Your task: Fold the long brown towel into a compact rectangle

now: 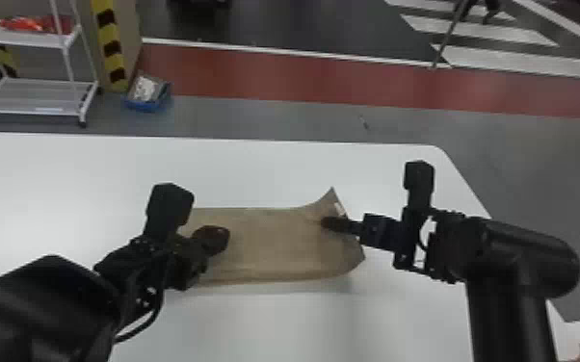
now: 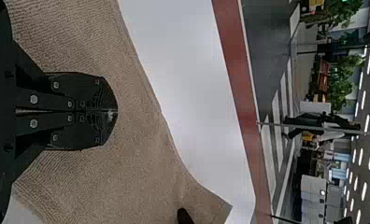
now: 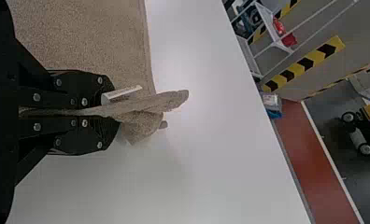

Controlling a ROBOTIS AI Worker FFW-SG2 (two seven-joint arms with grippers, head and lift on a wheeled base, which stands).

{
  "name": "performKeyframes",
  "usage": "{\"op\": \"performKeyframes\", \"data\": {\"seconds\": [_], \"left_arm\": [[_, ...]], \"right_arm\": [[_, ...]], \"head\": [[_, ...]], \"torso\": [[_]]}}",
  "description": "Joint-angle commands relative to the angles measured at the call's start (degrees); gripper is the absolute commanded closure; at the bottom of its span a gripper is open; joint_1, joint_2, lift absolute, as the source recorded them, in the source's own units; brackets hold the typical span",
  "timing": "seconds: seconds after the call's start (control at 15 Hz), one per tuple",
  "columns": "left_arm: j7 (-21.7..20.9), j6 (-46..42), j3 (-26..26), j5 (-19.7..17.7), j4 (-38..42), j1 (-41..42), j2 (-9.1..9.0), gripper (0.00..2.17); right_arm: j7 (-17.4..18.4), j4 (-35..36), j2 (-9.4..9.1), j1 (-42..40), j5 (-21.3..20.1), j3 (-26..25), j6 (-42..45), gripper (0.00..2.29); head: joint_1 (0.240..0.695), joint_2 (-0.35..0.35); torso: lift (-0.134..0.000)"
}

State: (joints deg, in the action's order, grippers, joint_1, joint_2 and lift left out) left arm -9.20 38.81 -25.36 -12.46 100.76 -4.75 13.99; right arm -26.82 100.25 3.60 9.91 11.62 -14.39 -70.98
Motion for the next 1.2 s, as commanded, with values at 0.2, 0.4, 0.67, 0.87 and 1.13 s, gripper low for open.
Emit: {"op": "performKeyframes", "data": {"seconds": [0.2, 0.4, 0.67, 0.87, 1.13], "left_arm": [[-1.2, 0.0, -0.9, -0.4, -2.6, -0.7, -1.33, 1.48], [-4.1, -1.8, 0.0, -3.6, -2.7, -0.3, -1.86, 1.48], [-6.0, 4.7, 3.7, -8.6, 4.2, 0.5, 0.69, 1.48], [-7.0, 7.9, 5.7, -8.5, 5.0, 1.0, 1.83, 1.48], [-9.0, 6.9, 5.2, -7.0, 0.6, 0.8, 1.04, 1.48]], "right_arm": [[0.0, 8.2, -0.87, -1.8, 6.8, -1.2, -3.3, 1.48], [1.1, 11.0, -1.93, -1.7, 8.8, -2.5, -5.4, 1.48], [1.6, 8.7, -1.31, 0.1, 8.4, -3.9, -4.7, 1.48], [1.6, 7.8, -1.22, 1.3, 8.5, -4.8, -4.4, 1.48], [1.9, 9.4, -2.02, 1.8, 9.7, -4.2, -6.1, 1.48]], "head": [[0.695, -0.194], [0.695, -0.193], [0.695, -0.211], [0.695, -0.204], [0.695, -0.186]], "torso": [[-0.123], [-0.123], [-0.123], [-0.123], [-0.123]]}}
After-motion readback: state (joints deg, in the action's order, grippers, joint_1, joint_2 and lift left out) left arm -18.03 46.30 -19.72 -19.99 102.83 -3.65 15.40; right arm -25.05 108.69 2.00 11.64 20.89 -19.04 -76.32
